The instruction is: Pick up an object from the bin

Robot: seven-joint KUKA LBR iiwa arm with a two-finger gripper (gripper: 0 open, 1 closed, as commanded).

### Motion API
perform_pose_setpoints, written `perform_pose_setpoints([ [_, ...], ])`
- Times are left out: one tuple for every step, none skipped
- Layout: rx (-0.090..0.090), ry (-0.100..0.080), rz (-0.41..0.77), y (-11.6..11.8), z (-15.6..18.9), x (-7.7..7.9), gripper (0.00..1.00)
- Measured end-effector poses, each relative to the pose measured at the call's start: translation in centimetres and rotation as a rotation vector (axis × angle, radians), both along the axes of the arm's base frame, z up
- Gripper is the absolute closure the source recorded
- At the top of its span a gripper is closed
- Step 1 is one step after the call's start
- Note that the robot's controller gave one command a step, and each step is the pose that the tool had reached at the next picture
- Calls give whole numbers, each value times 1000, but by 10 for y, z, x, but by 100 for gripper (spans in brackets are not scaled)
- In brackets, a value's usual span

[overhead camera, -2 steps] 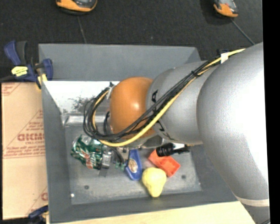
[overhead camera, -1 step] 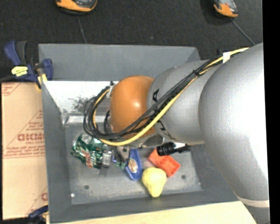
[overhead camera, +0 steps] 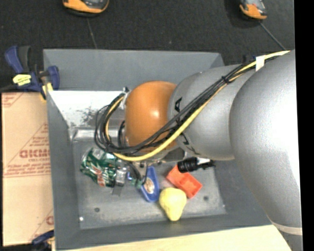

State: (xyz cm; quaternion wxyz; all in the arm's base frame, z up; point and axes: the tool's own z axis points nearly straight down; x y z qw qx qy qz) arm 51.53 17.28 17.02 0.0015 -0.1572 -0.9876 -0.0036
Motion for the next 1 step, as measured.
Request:
perform_pose_setpoints([
  [1, -4, 1, 0, 13, 1, 100],
])
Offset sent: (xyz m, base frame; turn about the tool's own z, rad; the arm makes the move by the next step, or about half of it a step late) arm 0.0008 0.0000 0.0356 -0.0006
